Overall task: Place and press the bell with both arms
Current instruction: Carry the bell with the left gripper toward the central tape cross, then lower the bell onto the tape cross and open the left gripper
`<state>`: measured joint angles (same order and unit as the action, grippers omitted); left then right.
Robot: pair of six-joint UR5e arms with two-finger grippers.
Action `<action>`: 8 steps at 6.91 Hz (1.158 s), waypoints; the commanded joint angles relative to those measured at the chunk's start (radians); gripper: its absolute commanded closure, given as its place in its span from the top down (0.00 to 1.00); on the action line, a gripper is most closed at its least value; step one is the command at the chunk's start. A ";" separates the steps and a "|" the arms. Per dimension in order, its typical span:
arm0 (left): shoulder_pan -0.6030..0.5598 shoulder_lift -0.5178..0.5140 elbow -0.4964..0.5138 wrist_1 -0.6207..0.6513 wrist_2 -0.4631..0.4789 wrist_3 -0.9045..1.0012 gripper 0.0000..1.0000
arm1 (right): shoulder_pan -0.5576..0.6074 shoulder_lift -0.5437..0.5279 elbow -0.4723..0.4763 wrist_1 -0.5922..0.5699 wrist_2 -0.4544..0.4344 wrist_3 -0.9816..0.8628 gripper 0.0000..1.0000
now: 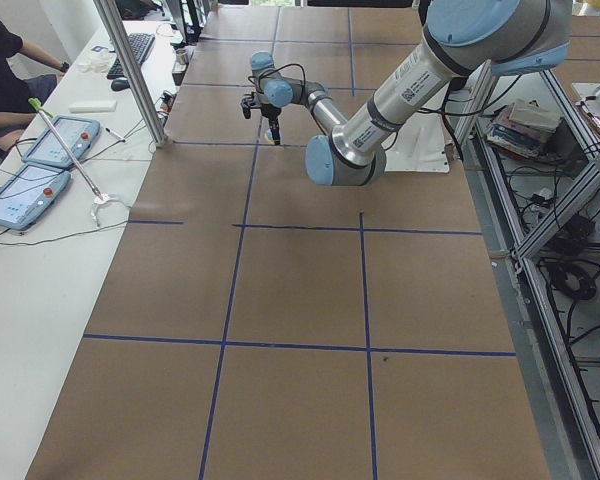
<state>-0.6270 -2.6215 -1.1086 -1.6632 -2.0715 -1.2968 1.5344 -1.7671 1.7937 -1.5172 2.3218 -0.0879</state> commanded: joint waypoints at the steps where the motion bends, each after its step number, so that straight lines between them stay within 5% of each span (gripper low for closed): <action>1: 0.006 -0.045 0.110 -0.079 0.021 -0.018 0.07 | -0.002 0.000 0.001 0.000 -0.001 0.000 1.00; 3: 0.012 -0.045 0.115 -0.081 0.027 -0.018 0.09 | -0.003 0.000 -0.001 0.000 -0.002 -0.001 1.00; 5: 0.013 -0.045 0.115 -0.082 0.027 -0.016 0.77 | -0.006 0.000 -0.001 0.000 -0.002 -0.001 1.00; 6: 0.018 -0.045 0.113 -0.082 0.027 -0.018 0.95 | -0.007 0.000 -0.001 0.000 -0.002 -0.001 1.00; 8: 0.018 -0.045 0.111 -0.081 0.027 -0.028 1.00 | -0.005 0.000 -0.001 0.000 -0.004 -0.001 1.00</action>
<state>-0.6097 -2.6667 -0.9958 -1.7453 -2.0448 -1.3177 1.5282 -1.7672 1.7932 -1.5171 2.3183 -0.0890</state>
